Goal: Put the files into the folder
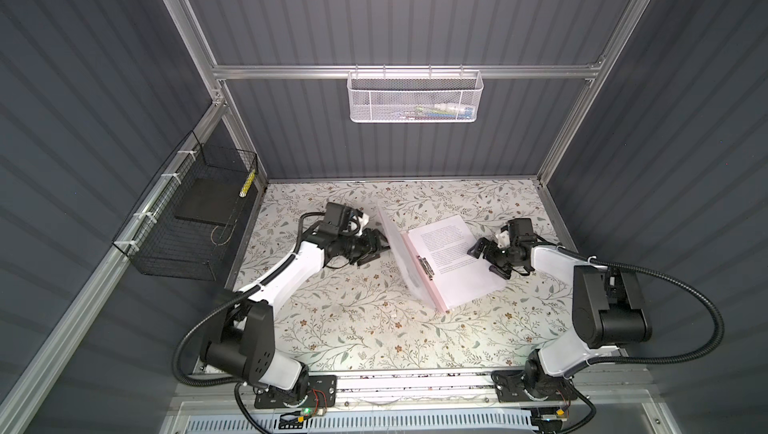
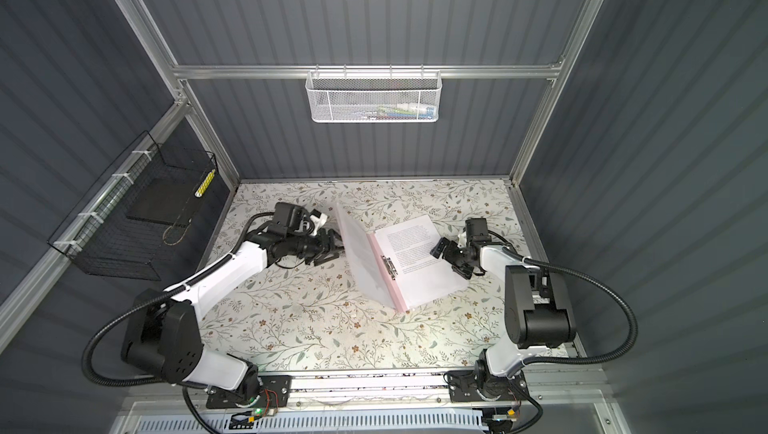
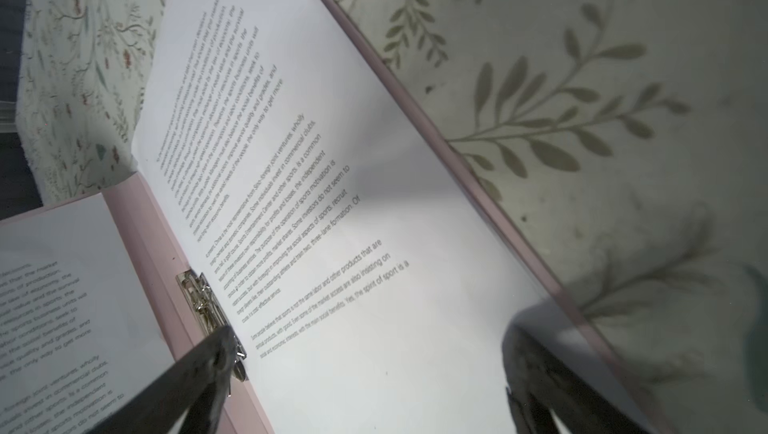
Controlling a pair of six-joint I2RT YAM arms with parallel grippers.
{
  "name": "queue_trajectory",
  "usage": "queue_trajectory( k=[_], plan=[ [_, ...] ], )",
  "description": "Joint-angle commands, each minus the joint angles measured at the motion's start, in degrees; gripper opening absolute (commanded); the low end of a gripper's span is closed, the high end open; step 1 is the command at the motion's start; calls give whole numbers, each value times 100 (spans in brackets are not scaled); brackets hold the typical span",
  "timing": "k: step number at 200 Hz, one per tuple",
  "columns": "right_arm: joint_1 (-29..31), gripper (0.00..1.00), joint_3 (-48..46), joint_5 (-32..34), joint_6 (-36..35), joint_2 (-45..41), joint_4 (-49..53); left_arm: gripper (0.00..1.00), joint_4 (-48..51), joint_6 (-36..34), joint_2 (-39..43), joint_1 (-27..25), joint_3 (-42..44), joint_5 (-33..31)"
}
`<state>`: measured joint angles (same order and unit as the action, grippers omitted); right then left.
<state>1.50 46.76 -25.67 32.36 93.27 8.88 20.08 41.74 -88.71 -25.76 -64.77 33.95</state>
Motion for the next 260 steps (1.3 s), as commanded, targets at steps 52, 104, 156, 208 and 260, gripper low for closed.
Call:
queue_trajectory(
  k=[52, 104, 156, 208, 260],
  plan=[
    [-271, 99, -1490, -552, 1333, -1445, -745, 68, -218, 216, -2697, -1163, -2471, -621],
    [-678, 99, -301, 594, 316, -3419, 1986, 66, 86, 50, -4206, -1265, -2979, -812],
    [-677, 99, -302, 173, 202, -3858, 2002, 66, 101, -143, -4134, -1265, -2905, -581],
    [-683, 99, -296, -41, 263, -4144, 1638, 70, 194, -91, -3437, -1256, -3622, -180],
    [-685, 99, 104, -99, 228, -4043, 1698, 74, 242, -100, -2879, -1028, -3929, -117]
  ],
)
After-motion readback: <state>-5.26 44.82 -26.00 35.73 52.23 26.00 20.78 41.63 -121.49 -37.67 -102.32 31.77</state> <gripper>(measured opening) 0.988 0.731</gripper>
